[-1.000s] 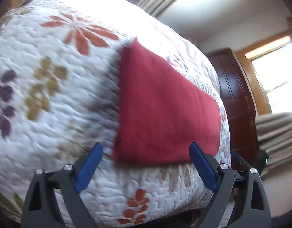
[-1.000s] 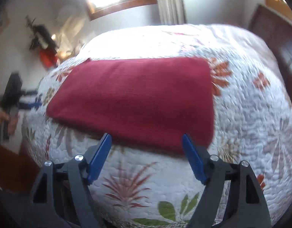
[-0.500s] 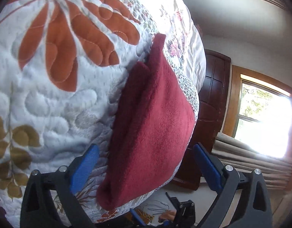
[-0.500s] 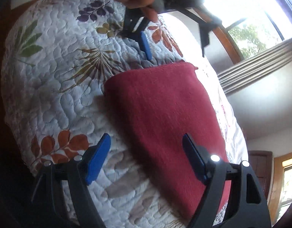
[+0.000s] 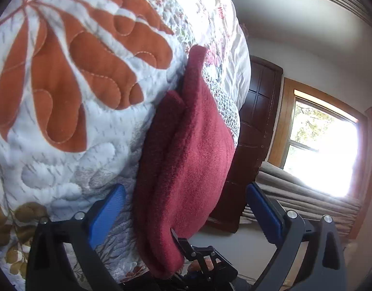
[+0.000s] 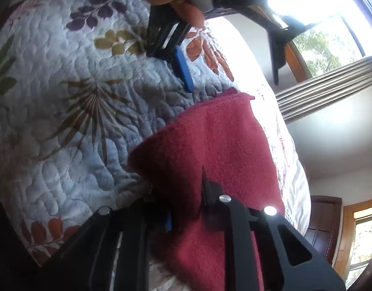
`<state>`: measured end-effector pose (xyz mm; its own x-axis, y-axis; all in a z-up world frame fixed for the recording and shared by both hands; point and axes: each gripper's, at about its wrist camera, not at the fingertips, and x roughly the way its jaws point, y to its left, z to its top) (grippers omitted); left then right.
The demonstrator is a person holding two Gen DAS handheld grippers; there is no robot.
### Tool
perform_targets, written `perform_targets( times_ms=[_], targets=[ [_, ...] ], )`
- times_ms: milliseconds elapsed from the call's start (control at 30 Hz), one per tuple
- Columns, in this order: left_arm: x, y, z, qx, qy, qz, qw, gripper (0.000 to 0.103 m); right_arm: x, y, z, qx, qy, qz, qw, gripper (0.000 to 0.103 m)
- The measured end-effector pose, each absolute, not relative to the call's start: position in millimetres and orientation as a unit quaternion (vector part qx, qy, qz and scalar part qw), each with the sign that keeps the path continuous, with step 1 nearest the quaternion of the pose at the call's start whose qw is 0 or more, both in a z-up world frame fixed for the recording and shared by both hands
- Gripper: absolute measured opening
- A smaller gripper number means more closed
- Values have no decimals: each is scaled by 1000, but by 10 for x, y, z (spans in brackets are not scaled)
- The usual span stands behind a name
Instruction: Fold small clothes
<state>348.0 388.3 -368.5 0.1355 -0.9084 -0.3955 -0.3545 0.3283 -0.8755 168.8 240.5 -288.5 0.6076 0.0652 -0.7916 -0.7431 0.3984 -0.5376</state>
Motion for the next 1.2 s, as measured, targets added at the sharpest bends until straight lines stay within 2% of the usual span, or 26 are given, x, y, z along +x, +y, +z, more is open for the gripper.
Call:
perform_targets(
  times_ms=[200,433,533,600,633,667,700,1200],
  targets=[
    [3569,3640,-3757,-520,624,-264,520,99,1799,2185,-2425,-409,363,270,792,14],
    [3778,3402,-3760,-520,623,-276,515,98,1905,2105,-2310,-376,366,269,807,13],
    [3857,3366,-3712,-512,630,-270,517,81,1892,2056,-2288,-368,367,267,812,12],
    [3876,3370,-3676,-506,633,-269,521,56,1915,2037,-2272,-361,365,264,816,12],
    [3882,3379,-3663,-505,633,-268,522,50,1913,2030,-2281,-357,366,263,818,12],
    [3846,3400,-3651,-503,634,-267,523,37,1908,2018,-2260,-352,367,262,820,12],
    [3826,3410,-3632,-501,635,-266,525,30,1914,2005,-2245,-348,367,261,822,12],
    [3794,3314,-3098,-476,612,-283,565,24,1834,1754,-1845,-311,354,235,850,12]
  ],
)
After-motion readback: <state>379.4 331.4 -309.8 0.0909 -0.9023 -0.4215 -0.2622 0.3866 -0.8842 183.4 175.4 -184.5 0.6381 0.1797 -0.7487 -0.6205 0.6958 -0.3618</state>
